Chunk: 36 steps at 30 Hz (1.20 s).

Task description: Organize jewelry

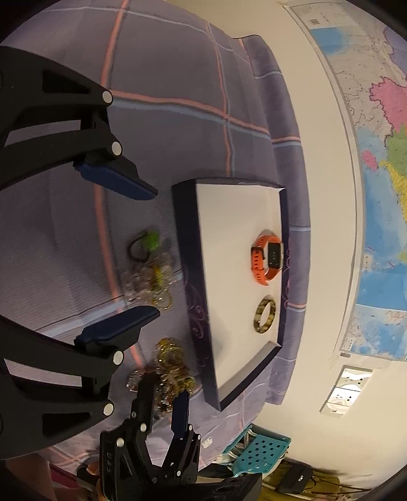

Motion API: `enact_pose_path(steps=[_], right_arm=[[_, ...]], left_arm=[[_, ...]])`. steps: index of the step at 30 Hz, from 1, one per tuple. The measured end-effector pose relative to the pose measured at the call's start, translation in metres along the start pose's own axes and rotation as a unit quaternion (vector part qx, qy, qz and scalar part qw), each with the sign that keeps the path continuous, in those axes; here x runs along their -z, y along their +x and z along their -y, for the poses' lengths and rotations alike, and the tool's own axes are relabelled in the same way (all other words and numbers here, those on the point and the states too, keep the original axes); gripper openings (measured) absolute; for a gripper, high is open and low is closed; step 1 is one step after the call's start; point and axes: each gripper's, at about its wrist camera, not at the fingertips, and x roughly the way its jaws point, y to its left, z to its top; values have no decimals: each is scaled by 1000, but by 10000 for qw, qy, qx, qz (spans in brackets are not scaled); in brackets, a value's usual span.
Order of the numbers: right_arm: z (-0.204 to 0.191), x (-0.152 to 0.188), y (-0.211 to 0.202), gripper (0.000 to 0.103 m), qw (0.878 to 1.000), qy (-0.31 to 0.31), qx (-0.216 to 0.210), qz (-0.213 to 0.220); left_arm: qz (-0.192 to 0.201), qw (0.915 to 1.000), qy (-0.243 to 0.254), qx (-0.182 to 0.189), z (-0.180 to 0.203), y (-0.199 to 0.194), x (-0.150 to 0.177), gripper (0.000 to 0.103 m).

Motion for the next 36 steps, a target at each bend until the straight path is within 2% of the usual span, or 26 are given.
enact_pose_path(steps=[1, 3, 7, 13, 16, 19, 22, 30, 33, 36], right_arm=[[0, 1, 0, 43, 10000, 24, -2, 7], [4, 2, -2, 28, 10000, 88, 27, 3], [15, 4, -12, 10, 9992, 355, -135, 110], [39, 7, -43, 9, 9932, 918, -556, 446], [52, 11, -62, 9, 9863, 1231, -852, 697], [57, 14, -72, 9, 9852, 1306, -711, 857], [61, 19, -79, 9, 9799, 1482, -963, 922], [63, 13, -114, 9, 9695, 1548, -1185, 1487], [56, 10, -114, 9, 9691, 1431, -1399, 1441], [38, 11, -99, 9, 9744, 1205, -1539, 1113]], left_arm=[[-12, 10000, 14, -11, 1, 0, 1, 70], [-10, 10000, 29, 16, 3, -1, 4, 71], [-3, 10000, 31, 59, 7, -4, 8, 71], [29, 9998, 39, 187, 10, -9, 11, 71], [47, 9997, 97, 212, 13, -11, 12, 71], [43, 9996, 142, 233, 15, -12, 14, 71], [39, 9995, 158, 263, 16, -12, 14, 71], [40, 9995, 211, 250, 16, -12, 15, 71], [45, 9995, 213, 223, 14, -12, 15, 71], [24, 9997, 195, 167, 9, -11, 14, 70]])
